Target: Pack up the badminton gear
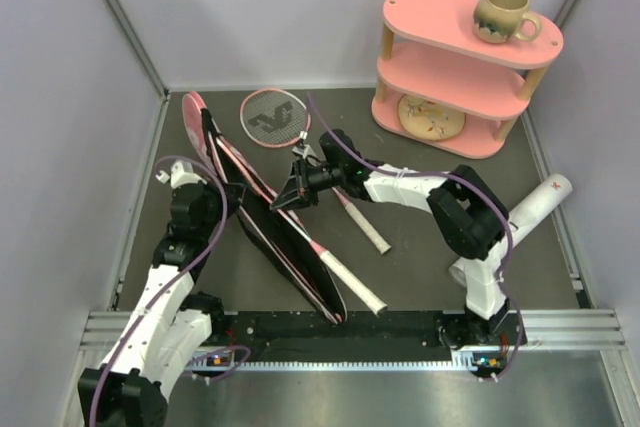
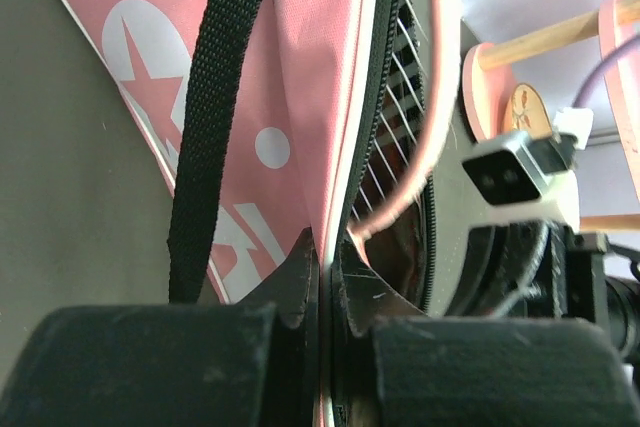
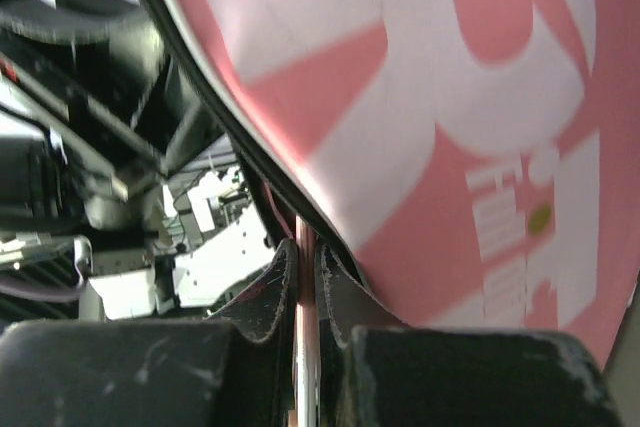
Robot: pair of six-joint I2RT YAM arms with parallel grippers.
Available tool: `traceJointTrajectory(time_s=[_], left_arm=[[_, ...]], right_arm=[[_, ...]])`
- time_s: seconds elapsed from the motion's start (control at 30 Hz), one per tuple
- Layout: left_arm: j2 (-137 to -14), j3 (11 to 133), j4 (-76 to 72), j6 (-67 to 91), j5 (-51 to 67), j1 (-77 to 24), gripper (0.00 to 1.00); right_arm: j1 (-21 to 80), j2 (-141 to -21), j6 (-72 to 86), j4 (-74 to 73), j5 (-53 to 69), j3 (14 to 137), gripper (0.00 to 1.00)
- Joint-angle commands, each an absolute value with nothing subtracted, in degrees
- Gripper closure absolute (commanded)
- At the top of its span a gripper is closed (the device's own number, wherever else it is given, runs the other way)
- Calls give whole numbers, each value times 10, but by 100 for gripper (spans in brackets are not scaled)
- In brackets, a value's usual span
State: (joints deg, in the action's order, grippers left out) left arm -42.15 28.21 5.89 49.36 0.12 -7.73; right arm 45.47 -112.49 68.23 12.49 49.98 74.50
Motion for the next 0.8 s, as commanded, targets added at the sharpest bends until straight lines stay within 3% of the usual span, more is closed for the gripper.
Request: traceJointTrajectory(time_s=[0.0, 0.27, 0.57, 0.77], left_arm=[[-395, 273, 41, 516, 74, -77, 100], [-384, 270, 72, 532, 112, -77, 100], [-369, 271, 85, 532, 115, -77, 100], [-367, 270, 92, 534, 105, -77, 100]], right_arm=[[461, -1175, 694, 164, 433, 815, 100], [475, -1218, 548, 106, 327, 922, 100], [490, -1217, 335, 47, 272, 938, 100], [505, -1193, 172, -83, 212, 960, 92]])
